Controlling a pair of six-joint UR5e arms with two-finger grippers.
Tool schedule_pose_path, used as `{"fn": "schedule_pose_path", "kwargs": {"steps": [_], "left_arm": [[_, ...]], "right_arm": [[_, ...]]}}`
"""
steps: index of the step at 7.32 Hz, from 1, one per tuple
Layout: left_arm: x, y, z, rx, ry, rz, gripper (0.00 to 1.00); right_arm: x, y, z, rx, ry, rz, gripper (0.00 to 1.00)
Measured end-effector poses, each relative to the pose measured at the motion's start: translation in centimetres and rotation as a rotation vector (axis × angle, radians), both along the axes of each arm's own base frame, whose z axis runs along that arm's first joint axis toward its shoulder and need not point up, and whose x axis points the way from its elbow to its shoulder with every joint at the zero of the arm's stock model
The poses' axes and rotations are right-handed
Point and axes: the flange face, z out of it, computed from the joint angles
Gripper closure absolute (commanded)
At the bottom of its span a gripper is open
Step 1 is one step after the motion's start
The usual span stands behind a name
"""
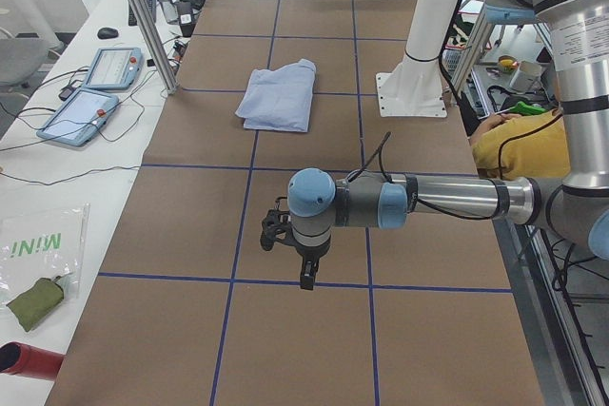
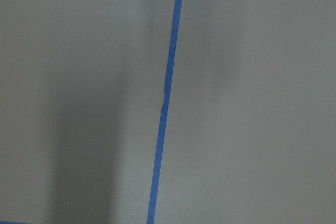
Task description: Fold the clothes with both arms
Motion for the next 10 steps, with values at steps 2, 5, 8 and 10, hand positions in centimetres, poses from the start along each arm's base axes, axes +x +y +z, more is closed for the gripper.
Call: {"fn": "schedule_pose_path", "kwargs": {"steps": [2,5,8,10], "left_arm": [[0.0,-1.0,-0.7,0.011,-0.005,-0.006,0.0],[0.0,-1.5,-1.2,0.031,-0.002,-0.002,0.0],[0.0,-1.4,-0.3,0.018,-0.019,-0.002,0.0],[0.0,-1.4,-0.2,0.017,-0.019,-0.004,0.0]], "right_arm": [[0.0,0.0,0.0,0.0,-0.003,0.0,0.0],[0.0,0.0,0.0,0.0,-0.006,0.0,0.0],[-0.1,-0.1,0.0,0.001,-0.007,0.001,0.0],[-0.1,-0.1,-0.1,0.002,-0.01,0.001,0.0]]}}
